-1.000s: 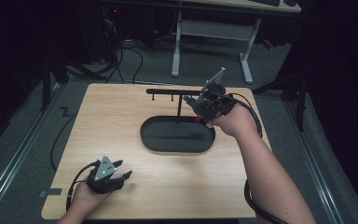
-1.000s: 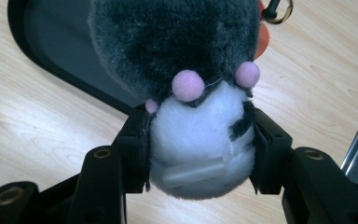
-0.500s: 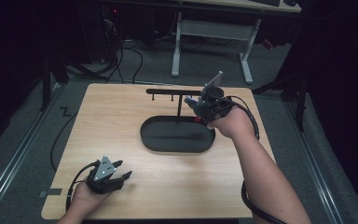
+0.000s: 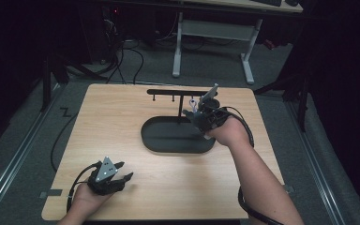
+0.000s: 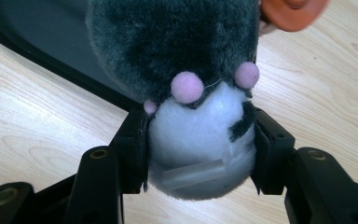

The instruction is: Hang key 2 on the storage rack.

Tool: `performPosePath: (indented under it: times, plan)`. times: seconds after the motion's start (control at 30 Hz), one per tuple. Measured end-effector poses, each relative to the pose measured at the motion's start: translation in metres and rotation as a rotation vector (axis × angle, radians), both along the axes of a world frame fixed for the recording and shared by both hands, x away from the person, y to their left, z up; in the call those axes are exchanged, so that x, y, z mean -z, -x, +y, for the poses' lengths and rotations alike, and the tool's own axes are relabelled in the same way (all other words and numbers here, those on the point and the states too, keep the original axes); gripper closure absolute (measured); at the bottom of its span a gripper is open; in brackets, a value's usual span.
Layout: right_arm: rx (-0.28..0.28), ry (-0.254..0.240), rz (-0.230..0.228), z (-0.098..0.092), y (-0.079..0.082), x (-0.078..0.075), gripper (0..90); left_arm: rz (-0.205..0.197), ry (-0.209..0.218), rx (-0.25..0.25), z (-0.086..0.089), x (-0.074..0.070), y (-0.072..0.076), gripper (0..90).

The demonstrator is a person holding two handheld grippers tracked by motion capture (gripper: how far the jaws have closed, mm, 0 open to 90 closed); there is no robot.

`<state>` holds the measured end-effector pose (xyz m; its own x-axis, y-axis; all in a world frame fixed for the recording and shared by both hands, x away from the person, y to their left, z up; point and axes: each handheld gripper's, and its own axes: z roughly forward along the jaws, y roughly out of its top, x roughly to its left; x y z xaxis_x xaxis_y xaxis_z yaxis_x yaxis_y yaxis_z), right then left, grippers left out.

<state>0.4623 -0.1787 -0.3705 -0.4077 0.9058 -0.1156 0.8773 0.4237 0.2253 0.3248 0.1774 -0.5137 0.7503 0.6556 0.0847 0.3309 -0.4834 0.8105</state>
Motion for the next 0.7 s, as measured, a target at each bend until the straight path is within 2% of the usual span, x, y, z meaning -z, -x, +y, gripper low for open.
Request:
performPosePath:
  times: [0.2,0.4,0.7]
  plan:
    - [0.002,-0.009,0.004,0.0021,-0.0035,0.0059,45.9,0.004,0.003,0.001,0.0004,0.0003,-0.0004,45.6]
    - [0.01,-0.033,-0.018,0.0024,-0.0053,0.0041,35.6,0.006,-0.004,0.007,0.0,0.0005,-0.0006,45.8]
    - [0.006,-0.057,-0.01,0.0004,0.0,0.0077,34.9,0.007,-0.004,0.011,-0.0014,0.001,-0.0003,45.8]
